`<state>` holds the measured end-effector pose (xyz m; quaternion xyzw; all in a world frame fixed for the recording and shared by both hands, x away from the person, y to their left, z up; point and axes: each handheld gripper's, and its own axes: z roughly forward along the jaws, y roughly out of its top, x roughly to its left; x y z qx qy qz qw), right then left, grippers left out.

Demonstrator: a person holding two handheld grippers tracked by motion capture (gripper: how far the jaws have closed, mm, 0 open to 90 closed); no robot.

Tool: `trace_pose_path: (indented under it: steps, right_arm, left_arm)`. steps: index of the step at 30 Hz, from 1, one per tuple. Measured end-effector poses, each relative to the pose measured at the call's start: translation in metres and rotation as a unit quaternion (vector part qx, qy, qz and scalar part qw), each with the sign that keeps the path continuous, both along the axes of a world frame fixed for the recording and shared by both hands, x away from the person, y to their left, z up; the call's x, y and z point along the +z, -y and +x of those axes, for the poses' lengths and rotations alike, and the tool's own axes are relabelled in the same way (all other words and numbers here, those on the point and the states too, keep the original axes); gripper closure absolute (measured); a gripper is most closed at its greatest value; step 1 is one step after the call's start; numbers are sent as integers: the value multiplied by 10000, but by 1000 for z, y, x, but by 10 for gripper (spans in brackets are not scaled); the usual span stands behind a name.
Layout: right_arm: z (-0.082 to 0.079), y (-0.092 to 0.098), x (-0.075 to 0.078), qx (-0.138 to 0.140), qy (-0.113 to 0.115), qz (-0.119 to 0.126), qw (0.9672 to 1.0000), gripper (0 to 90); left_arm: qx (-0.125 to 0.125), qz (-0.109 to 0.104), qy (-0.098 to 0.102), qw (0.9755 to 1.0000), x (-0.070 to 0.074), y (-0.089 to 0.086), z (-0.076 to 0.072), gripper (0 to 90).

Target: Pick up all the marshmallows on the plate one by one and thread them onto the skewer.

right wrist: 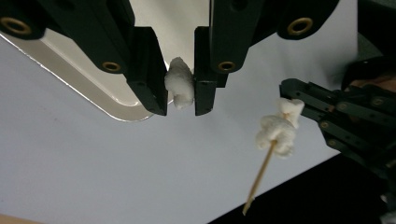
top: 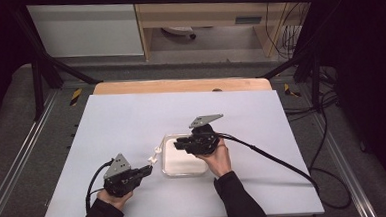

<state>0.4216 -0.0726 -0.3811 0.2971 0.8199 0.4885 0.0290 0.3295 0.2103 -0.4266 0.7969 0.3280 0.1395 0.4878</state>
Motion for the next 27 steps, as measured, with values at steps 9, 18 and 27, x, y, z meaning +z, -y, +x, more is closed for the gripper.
trace_pose_path:
  steps: [9,18,27]
  right_arm:
    - [-10,21,24,1,173,497,9986,761]
    - [-8,27,36,-37,98,1014,9948,762]
    - [-6,22,38,2,-50,1278,9918,763]
  left_arm:
    - [-133,19,42,9999,0,6,-3,886]
    - [-219,41,58,9997,0,10,-4,885]
    - [-276,70,57,9996,0,13,-5,885]
